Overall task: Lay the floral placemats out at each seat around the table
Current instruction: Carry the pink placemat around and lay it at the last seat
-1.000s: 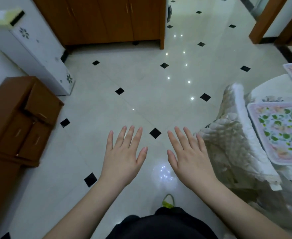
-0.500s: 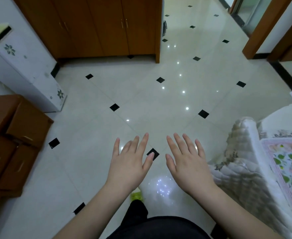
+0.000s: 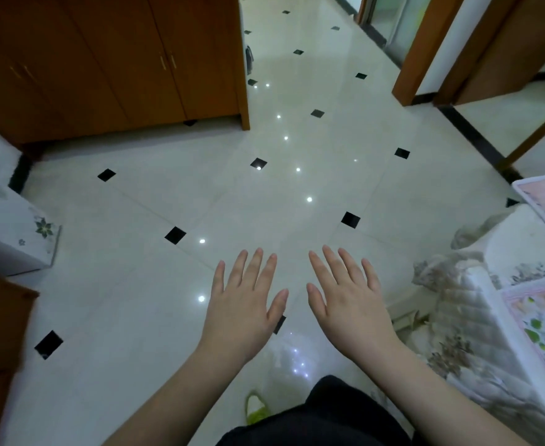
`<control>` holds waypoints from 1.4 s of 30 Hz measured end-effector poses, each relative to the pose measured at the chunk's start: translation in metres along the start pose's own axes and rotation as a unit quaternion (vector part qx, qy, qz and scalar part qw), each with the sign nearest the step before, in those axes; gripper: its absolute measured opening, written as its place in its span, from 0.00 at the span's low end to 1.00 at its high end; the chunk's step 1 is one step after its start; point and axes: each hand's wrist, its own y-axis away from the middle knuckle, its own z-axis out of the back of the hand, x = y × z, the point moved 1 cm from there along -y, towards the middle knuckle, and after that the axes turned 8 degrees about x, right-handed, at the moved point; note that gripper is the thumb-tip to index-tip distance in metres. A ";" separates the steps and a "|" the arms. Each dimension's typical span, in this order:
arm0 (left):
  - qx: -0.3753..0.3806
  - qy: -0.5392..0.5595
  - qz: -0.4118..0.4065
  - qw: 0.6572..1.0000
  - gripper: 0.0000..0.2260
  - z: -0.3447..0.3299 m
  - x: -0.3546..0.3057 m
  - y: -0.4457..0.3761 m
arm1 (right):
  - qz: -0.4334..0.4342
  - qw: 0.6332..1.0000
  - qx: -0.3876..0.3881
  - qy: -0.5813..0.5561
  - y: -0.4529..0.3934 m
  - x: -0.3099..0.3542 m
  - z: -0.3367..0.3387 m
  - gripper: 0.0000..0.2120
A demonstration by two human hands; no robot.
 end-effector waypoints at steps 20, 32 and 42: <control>0.065 -0.051 -0.112 0.990 0.34 0.060 -0.111 -0.306 | -0.112 0.993 -0.005 -0.042 -0.197 -0.181 0.066 0.27; 0.050 -0.052 -0.244 0.967 0.34 0.082 -0.144 -0.483 | -0.213 0.975 -0.014 -0.065 -0.323 -0.256 0.095 0.28; 0.075 -0.057 -0.365 0.926 0.39 0.113 -0.170 -0.620 | -0.297 0.950 -0.014 -0.092 -0.427 -0.288 0.125 0.28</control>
